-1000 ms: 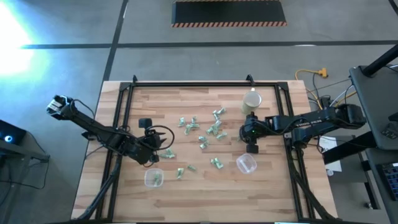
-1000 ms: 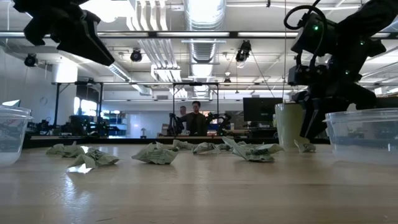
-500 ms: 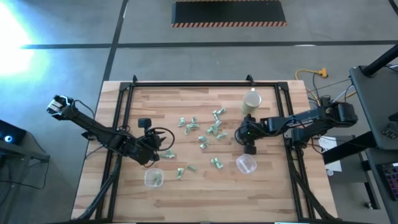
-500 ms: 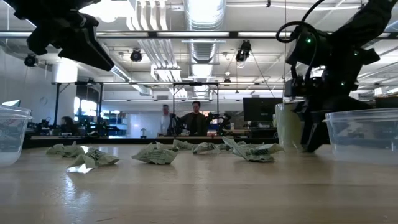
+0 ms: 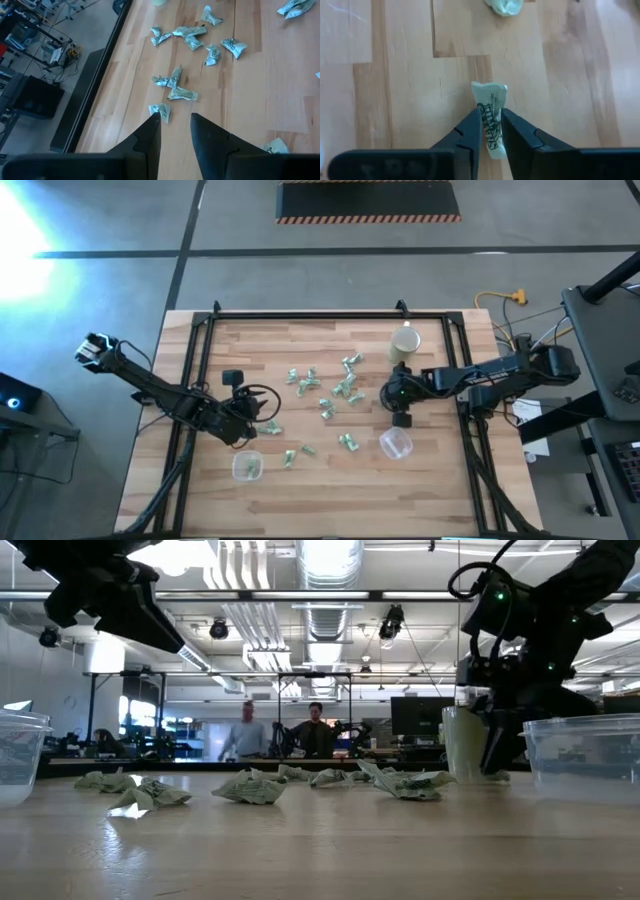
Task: Pick and place Stevia / Truvia into bins
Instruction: Put the stevia packet into the right transparent container
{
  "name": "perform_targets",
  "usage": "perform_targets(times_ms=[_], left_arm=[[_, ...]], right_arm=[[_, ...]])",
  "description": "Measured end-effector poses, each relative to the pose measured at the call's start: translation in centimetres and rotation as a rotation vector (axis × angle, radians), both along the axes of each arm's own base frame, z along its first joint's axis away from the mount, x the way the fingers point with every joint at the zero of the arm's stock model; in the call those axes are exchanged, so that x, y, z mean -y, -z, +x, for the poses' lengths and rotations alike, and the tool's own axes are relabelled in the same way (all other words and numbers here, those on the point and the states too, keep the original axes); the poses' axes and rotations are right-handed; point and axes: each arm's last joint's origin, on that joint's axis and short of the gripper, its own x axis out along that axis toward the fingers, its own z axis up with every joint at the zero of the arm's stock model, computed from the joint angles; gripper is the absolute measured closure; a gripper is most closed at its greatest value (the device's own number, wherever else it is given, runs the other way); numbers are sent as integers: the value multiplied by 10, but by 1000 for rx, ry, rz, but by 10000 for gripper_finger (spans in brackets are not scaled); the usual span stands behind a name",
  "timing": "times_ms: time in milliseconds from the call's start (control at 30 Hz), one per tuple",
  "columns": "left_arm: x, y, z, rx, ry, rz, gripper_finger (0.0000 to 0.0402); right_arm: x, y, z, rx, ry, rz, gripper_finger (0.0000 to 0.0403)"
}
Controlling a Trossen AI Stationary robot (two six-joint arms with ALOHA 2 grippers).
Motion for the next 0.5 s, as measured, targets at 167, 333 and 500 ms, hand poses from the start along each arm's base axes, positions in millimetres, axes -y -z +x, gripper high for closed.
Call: perform_targets(times_ms=[167, 333, 500], left_arm=[[0, 0, 0, -1, 0, 1, 313], [0, 0, 0, -1, 0, 1, 313], [0, 0, 0, -1, 0, 1, 313]], right_arm=[[0, -2, 0, 11, 0, -1, 366], [0, -2, 0, 9, -1, 0, 381], [0, -2, 0, 8, -7, -3, 393]])
